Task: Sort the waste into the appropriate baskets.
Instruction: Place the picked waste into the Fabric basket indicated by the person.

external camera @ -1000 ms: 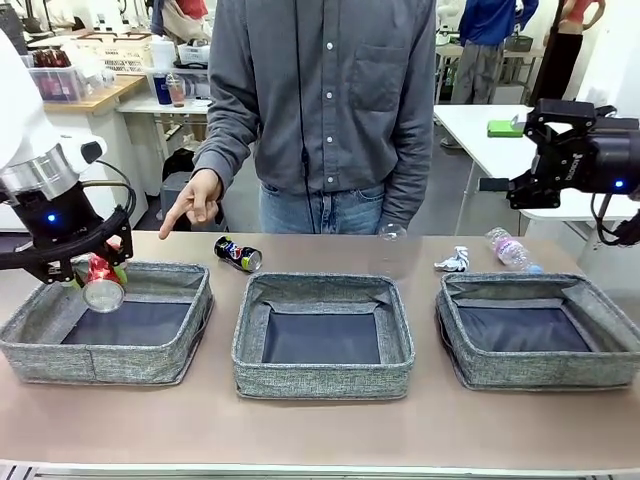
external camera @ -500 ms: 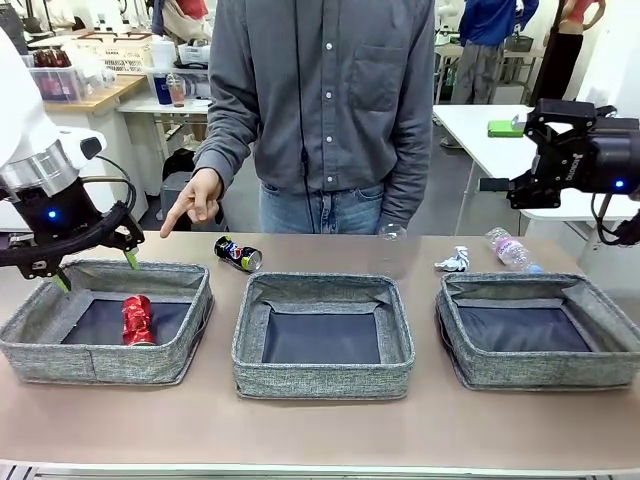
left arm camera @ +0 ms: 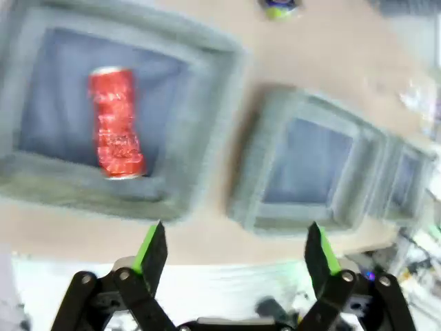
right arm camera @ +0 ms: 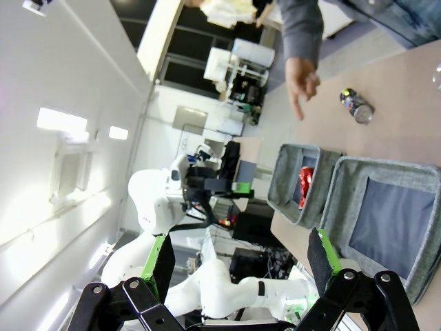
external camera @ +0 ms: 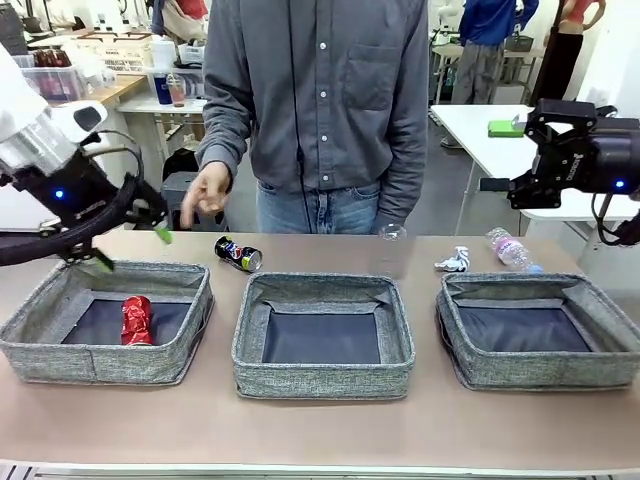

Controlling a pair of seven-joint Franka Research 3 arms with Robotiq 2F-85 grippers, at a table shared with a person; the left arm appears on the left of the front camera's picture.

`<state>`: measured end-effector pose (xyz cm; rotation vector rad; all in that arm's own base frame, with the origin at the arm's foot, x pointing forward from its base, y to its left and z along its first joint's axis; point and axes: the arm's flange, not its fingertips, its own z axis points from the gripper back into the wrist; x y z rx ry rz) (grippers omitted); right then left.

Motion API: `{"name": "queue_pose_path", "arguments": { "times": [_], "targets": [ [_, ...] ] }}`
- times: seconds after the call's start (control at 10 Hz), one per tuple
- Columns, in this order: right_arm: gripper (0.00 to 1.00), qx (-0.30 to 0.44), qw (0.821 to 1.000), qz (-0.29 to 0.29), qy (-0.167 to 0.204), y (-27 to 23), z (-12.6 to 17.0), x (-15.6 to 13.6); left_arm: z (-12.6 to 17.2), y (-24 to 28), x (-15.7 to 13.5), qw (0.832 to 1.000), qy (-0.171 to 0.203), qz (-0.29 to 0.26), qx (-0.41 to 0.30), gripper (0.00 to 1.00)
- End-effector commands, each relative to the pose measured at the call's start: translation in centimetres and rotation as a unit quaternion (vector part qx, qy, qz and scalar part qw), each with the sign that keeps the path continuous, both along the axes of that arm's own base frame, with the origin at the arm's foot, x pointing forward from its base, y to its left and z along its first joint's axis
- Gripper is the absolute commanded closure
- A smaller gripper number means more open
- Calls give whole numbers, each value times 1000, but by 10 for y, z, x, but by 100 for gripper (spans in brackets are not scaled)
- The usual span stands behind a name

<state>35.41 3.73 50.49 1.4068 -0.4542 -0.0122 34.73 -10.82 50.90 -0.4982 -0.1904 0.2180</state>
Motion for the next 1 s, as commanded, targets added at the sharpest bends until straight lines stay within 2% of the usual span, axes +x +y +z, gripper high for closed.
{"name": "queue_pose_path", "arguments": {
  "times": [0.0, 0.1, 0.4, 0.5, 0.6, 0.9],
  "targets": [
    [0, 11, 1000, -2, 1, 3, 4, 2, 15, 15, -2, 933, 1, -205, -297, 0],
    [0, 11, 1000, -2, 1, 3, 4, 2, 29, 27, -5, 868, -70, -256, -419, 0],
    [0, 11, 1000, -2, 1, 3, 4, 2, 30, 54, -11, 779, -144, -274, -545, 0],
    [0, 11, 1000, -2, 1, 3, 4, 2, 24, 58, -8, 746, -117, -275, -595, 0],
    [0, 11, 1000, -2, 1, 3, 4, 2, 57, 48, -16, 909, -161, -158, -350, 0],
    [0, 11, 1000, -2, 1, 3, 4, 2, 57, 48, -16, 909, -161, -158, -350, 0]
  ]
}}
